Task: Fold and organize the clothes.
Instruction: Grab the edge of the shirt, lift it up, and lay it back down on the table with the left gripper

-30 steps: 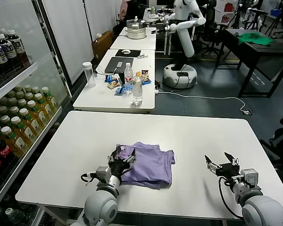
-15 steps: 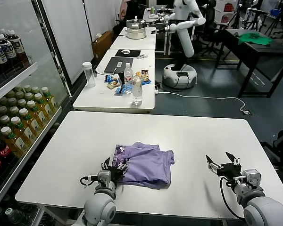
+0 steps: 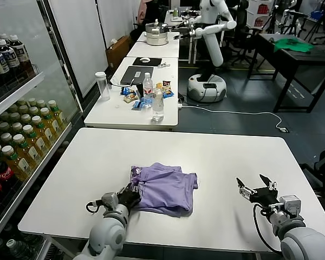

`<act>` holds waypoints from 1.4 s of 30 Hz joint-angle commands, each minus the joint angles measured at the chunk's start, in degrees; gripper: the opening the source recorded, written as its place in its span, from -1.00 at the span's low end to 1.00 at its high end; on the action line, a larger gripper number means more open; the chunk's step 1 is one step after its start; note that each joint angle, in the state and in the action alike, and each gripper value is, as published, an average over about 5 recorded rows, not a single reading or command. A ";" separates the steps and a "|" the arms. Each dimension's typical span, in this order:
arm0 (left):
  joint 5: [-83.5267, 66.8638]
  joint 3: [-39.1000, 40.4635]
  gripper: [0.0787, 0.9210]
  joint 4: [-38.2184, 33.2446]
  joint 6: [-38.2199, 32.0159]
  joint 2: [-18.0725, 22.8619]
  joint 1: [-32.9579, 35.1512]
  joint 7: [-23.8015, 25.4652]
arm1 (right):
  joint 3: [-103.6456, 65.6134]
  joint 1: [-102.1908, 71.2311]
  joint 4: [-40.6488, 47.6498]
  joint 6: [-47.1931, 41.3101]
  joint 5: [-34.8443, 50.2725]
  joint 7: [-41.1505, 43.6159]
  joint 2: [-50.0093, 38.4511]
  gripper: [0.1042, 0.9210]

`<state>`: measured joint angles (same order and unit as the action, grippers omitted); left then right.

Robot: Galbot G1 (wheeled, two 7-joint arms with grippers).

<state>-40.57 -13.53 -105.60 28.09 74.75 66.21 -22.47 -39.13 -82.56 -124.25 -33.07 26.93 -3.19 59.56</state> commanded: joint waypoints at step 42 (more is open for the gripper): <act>-0.56 9.37 -0.92 -7.41 2.71 -4.15 -11.23 4.16 | -0.70 0.86 0.09 0.26 1.04 0.02 1.28 0.76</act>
<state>-73.52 -29.66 -116.28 28.92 62.39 58.55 -19.16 -39.63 -81.64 -124.04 -32.84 27.98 -3.19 60.81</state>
